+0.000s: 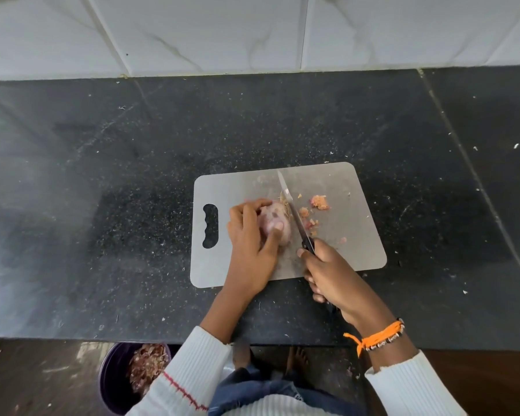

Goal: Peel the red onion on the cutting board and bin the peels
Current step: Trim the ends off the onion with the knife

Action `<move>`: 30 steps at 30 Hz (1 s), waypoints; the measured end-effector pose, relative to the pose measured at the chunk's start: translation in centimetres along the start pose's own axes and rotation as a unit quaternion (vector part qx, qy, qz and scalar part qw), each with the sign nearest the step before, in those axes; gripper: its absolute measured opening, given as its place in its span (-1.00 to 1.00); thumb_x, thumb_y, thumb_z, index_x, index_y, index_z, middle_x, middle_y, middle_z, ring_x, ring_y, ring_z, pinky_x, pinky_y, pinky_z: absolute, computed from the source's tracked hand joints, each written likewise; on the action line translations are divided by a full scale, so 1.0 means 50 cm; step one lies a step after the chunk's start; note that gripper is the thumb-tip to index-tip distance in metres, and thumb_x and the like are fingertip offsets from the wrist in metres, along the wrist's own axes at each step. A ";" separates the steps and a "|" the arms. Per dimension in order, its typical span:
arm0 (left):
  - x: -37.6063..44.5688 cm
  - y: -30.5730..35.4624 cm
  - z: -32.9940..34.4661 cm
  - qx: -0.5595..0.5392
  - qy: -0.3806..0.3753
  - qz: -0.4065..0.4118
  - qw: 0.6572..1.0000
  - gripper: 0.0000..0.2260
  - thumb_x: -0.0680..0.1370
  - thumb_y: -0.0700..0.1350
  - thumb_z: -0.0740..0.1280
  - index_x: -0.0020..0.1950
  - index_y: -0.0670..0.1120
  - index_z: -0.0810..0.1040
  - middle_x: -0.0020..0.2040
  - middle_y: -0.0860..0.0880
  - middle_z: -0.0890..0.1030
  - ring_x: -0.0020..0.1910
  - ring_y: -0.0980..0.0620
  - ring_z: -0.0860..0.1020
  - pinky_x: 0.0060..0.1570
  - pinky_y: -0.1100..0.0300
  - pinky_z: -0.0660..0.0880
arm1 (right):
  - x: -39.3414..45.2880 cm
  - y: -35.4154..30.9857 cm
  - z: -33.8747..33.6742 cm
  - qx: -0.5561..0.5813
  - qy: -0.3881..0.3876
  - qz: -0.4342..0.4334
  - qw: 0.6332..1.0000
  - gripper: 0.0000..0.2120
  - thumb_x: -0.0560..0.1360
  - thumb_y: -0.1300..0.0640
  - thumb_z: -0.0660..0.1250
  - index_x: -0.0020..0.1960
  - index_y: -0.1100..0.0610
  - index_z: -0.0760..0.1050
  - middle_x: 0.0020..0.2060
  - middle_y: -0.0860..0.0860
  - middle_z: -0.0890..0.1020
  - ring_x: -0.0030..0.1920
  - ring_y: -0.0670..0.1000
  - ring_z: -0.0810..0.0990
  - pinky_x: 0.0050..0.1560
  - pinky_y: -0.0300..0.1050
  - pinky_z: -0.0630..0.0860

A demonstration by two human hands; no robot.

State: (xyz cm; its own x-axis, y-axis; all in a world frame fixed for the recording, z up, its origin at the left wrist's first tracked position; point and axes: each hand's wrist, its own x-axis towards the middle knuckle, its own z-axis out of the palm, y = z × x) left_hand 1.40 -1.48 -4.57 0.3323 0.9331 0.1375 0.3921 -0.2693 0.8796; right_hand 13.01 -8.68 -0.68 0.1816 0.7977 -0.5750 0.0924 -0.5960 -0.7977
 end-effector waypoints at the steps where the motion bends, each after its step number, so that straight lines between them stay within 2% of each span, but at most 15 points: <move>1: 0.004 0.004 0.002 0.020 0.010 0.008 1.000 -0.70 0.53 0.12 0.11 0.16 -0.01 0.36 0.10 0.03 0.32 0.16 0.08 0.30 0.25 0.17 0.24 | 0.002 -0.001 0.000 -0.009 -0.006 0.001 1.000 -0.84 0.62 0.07 0.08 0.06 0.12 0.36 -0.41 0.00 0.30 -0.45 -0.07 0.25 -0.49 -0.22 0.25; 3: 0.013 0.006 0.006 0.044 0.021 0.015 0.999 -0.64 0.56 0.14 0.01 0.12 -0.09 0.38 0.08 0.04 0.35 0.09 0.12 0.30 0.18 0.34 0.18 | 0.003 0.000 0.000 -0.025 -0.014 0.001 1.000 -0.82 0.61 0.06 0.08 0.09 0.15 0.35 -0.41 0.00 0.31 -0.44 -0.06 0.25 -0.48 -0.21 0.26; 5: 0.015 0.005 0.008 0.023 0.011 0.023 0.999 -0.62 0.57 0.13 -0.01 0.19 -0.10 0.34 0.12 0.07 0.37 0.12 0.14 0.31 0.17 0.44 0.17 | -0.002 0.000 0.002 -0.015 -0.011 0.003 1.000 -0.81 0.61 0.05 0.08 0.05 0.17 0.34 -0.40 -0.01 0.29 -0.43 -0.06 0.24 -0.47 -0.21 0.25; 8: 0.012 -0.007 0.009 -0.007 -0.026 0.055 0.998 -0.63 0.59 0.09 0.00 0.27 -0.09 0.33 0.17 0.04 0.44 0.19 0.11 0.38 0.23 0.32 0.27 | -0.015 -0.001 0.004 0.017 0.002 -0.001 1.000 -0.81 0.61 0.03 0.08 -0.11 0.10 0.31 -0.41 -0.01 0.27 -0.45 -0.07 0.21 -0.47 -0.20 0.22; 11: 0.011 -0.006 0.015 -0.010 -0.004 0.053 0.999 -0.64 0.60 0.12 -0.01 0.21 -0.10 0.32 0.10 0.03 0.42 0.14 0.06 0.41 0.23 0.17 0.32 | -0.023 -0.002 0.004 0.007 0.008 -0.021 1.000 -0.78 0.61 0.02 0.09 -0.18 0.08 0.27 -0.42 -0.02 0.27 -0.49 -0.10 0.20 -0.50 -0.21 0.21; 12: 0.010 -0.005 0.018 -0.006 0.007 0.049 0.999 -0.63 0.60 0.14 -0.02 0.19 -0.10 0.31 0.09 0.03 0.40 0.13 0.05 0.40 0.23 0.18 0.32 | -0.025 -0.001 0.004 0.001 0.004 -0.024 1.000 -0.78 0.61 0.03 0.09 -0.18 0.08 0.26 -0.43 -0.02 0.27 -0.50 -0.11 0.20 -0.51 -0.22 0.21; 15: 0.007 -0.004 0.026 0.023 0.024 0.050 0.998 -0.56 0.58 0.18 -0.03 0.18 -0.16 0.33 0.08 0.02 0.36 0.09 0.09 0.36 0.18 0.41 0.22 | -0.025 0.000 0.006 -0.010 -0.007 -0.007 1.000 -0.78 0.62 0.04 0.08 -0.18 0.08 0.25 -0.43 -0.01 0.26 -0.52 -0.11 0.19 -0.52 -0.21 0.19; 17: 0.008 -0.002 0.032 0.042 0.022 0.052 0.997 -0.54 0.58 0.16 -0.01 0.17 -0.21 0.34 0.09 0.00 0.37 0.08 0.11 0.32 0.18 0.49 0.14 | -0.020 0.004 0.007 -0.034 0.009 0.003 0.999 -0.80 0.61 0.04 0.07 -0.16 0.09 0.28 -0.42 0.00 0.30 -0.49 -0.09 0.22 -0.48 -0.17 0.21; 22: 0.005 -0.006 0.038 0.042 0.039 0.047 0.997 -0.68 0.59 0.01 0.04 0.18 -0.21 0.33 0.10 -0.01 0.37 0.10 0.09 0.31 0.17 0.52 0.08 | -0.007 0.017 -0.006 -0.058 0.070 0.037 0.995 -0.81 0.61 0.05 0.07 -0.15 0.07 0.31 -0.38 -0.02 0.34 -0.41 -0.06 0.30 -0.40 -0.14 0.23; 24: 0.003 -0.008 0.038 0.034 0.046 0.048 0.997 -0.70 0.60 -0.01 0.04 0.20 -0.19 0.32 0.13 -0.02 0.36 0.12 0.06 0.33 0.18 0.53 0.08 | -0.017 0.014 -0.012 -0.047 0.067 0.028 0.996 -0.78 0.61 0.03 0.08 -0.17 0.10 0.31 -0.39 -0.01 0.32 -0.43 -0.07 0.26 -0.41 -0.14 0.21; 27: 0.004 -0.006 0.042 0.025 0.053 0.054 0.997 -0.71 0.59 -0.01 0.04 0.19 -0.17 0.30 0.14 -0.02 0.30 0.14 0.12 0.29 0.21 0.46 0.15 | -0.046 -0.001 -0.002 -0.024 0.039 0.010 0.999 -0.73 0.61 -0.01 0.07 -0.23 0.07 0.27 -0.42 -0.03 0.28 -0.49 -0.10 0.22 -0.48 -0.19 0.20; 30: 0.005 -0.005 0.044 0.025 0.061 0.054 0.996 -0.70 0.59 0.00 0.03 0.17 -0.19 0.31 0.14 -0.02 0.28 0.14 0.16 0.27 0.21 0.47 0.15 | -0.064 -0.008 0.017 -0.041 0.029 -0.004 0.999 -0.70 0.61 -0.02 0.07 -0.27 0.05 0.22 -0.42 -0.03 0.28 -0.49 -0.11 0.21 -0.44 -0.18 0.19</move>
State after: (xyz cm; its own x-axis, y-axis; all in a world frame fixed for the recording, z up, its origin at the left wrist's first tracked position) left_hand 3.29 -1.73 -5.75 0.2696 0.9189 0.2879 0.4026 -0.3791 0.8332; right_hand 11.55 -10.91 1.33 0.2357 0.7978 -0.5550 0.1731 -0.5964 -0.7838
